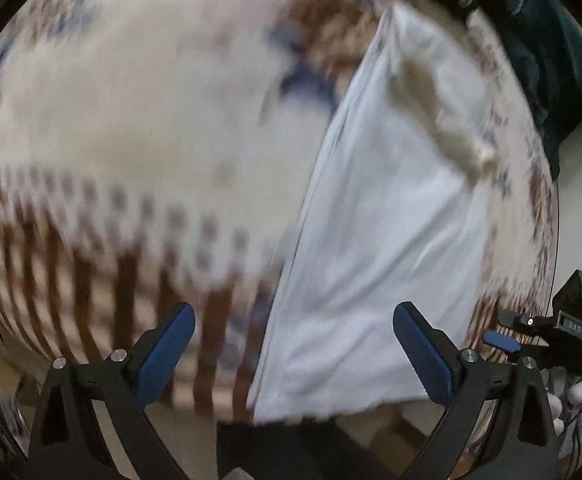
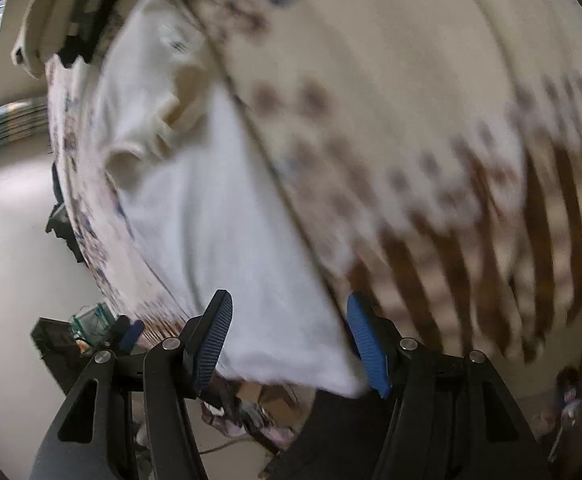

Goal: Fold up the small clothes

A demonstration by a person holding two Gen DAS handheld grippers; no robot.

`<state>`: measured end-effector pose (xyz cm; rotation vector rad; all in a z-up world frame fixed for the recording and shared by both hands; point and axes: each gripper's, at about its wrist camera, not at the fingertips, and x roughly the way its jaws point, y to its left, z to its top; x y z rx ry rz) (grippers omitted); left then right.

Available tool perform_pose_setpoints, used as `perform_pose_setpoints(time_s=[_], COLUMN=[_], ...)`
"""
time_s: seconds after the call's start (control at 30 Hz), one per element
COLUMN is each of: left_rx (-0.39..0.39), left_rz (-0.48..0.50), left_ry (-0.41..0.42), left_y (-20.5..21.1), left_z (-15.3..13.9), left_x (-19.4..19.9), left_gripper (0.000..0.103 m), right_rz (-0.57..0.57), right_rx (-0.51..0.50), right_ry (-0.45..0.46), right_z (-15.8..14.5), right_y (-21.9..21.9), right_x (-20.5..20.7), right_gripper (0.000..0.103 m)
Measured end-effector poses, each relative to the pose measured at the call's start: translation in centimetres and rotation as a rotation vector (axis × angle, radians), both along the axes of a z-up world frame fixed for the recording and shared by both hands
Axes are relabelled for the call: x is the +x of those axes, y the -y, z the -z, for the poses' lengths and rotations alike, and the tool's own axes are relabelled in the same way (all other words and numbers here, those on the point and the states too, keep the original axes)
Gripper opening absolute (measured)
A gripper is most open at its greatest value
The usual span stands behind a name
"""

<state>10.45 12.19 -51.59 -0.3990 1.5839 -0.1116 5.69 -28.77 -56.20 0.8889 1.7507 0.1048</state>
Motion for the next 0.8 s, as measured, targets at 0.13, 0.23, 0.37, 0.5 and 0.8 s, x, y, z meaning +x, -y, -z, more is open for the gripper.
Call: perform_pose_setpoints(time_s=[0.13, 0.23, 0.37, 0.5, 0.8], left_rx=[-0.055, -0.115, -0.115, -0.096, -0.202], left_rz=[-0.046, -0.103, -0.069, -0.020, -0.120], left_ry=[-0.098, -0.135, -0.092, -0.047, 0.025], left_y=[0.5, 0.8, 2.2, 3.3, 1.5], left_z=[3.2, 4.4, 4.2, 3.3, -1.9], left_x=[-3.1, -4.2, -4.6, -5.3, -5.6], left_gripper=[0.101, 0.101, 0.093, 0.008, 0.008], right_rz=[-0.001, 0.004, -0.016, -0.048, -0.119], right_rx=[0.015, 0.041, 0.062, 0.086, 0.080], right_ry=[-0.055, -0.075, -0.074, -0.055, 0.019], right_z=[2.6, 4.3, 5.9, 6.7, 2.4], right_y=[0.2, -0.6, -2.3, -4.1, -7.4], right_x=[-3.7, -5.1, -5.6, -5.7, -5.6], right_gripper=[0.062, 0.062, 0.062, 0.046, 0.007])
